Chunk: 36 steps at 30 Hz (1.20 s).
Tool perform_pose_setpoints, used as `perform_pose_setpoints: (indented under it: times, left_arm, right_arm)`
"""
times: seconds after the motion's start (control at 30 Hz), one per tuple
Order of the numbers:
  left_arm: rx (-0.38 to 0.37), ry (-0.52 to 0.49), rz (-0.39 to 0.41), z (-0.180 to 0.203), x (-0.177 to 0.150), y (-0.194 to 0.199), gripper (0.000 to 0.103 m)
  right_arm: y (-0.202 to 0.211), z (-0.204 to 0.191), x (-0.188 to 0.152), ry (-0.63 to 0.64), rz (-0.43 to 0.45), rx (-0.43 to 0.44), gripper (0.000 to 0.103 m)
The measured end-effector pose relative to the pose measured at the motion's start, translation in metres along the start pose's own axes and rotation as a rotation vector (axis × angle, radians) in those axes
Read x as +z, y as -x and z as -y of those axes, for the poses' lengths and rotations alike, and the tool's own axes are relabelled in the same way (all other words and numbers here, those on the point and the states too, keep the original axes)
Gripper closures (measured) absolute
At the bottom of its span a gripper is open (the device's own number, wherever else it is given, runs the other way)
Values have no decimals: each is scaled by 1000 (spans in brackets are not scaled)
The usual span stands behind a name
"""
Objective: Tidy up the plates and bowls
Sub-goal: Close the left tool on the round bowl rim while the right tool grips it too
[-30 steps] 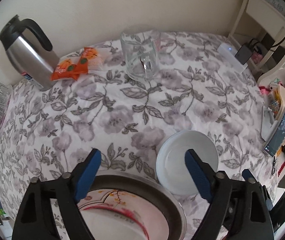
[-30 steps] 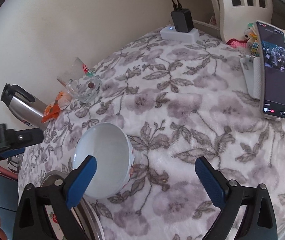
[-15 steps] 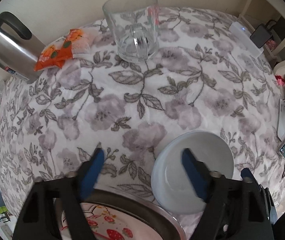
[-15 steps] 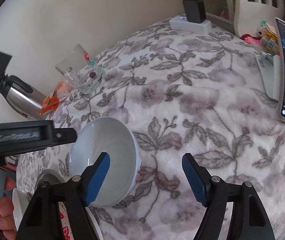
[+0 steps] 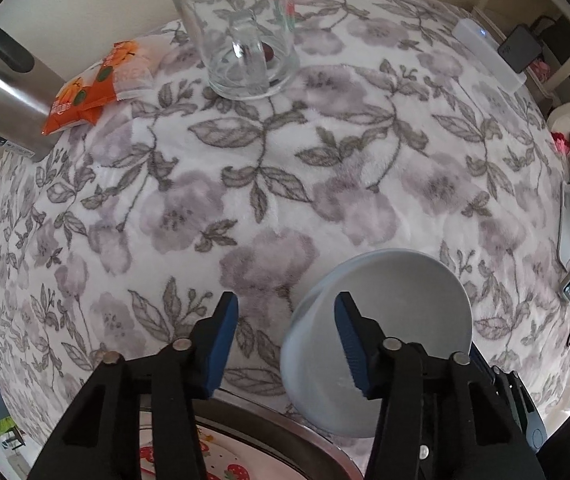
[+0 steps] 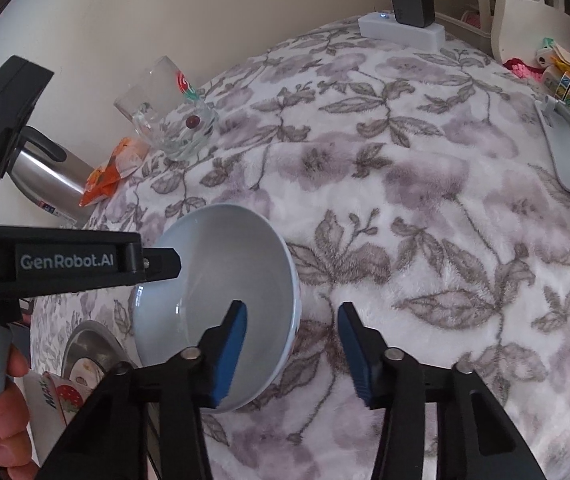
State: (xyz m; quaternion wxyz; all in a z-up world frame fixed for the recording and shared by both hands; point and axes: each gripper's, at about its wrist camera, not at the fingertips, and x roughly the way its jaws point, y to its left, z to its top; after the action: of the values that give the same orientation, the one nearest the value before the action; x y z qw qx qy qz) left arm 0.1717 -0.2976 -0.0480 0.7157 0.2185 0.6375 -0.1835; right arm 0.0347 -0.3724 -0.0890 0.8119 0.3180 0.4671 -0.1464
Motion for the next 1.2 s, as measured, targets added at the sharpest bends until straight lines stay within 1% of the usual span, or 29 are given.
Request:
perform_pose_setpoints:
  times: [0.1, 0.2, 0.3, 0.43, 0.57, 0.67, 0.83, 1.0, 1.2]
  left_arm:
    - [2, -4, -6, 5, -1, -2, 58]
    - [4, -5, -12, 7, -1, -2, 63]
    - [9, -4, -22, 8, -2, -4, 66]
    - [10, -11, -31, 6, -3, -12, 72]
    - [-4, -24, -40, 8, -5, -18, 78]
    - [-10, -33, -43, 11, -6, -20, 81]
    - [-5, -42, -32, 14, -7, -17, 83]
    - [-29, -26, -20, 12, -8, -13, 84]
    - [-52, -31, 9, 11, -9, -4, 84]
  right_arm:
    - [-2, 3, -1, -10, -12, 5, 67]
    - [-5, 5, -2, -19, -19, 14, 71]
    - [-5, 5, -2, -24, -24, 35, 74]
    - [-6, 6, -2, -35, -29, 52, 77]
    - [-7, 6, -2, -44, -32, 74, 85]
    - [-6, 7, -2, -49, -34, 75, 86]
    - [-6, 9, -3, -61, -35, 80, 87]
    - [-5, 11, -3, -68, -32, 86, 87]
    - [2, 9, -1, -59, -15, 62, 87]
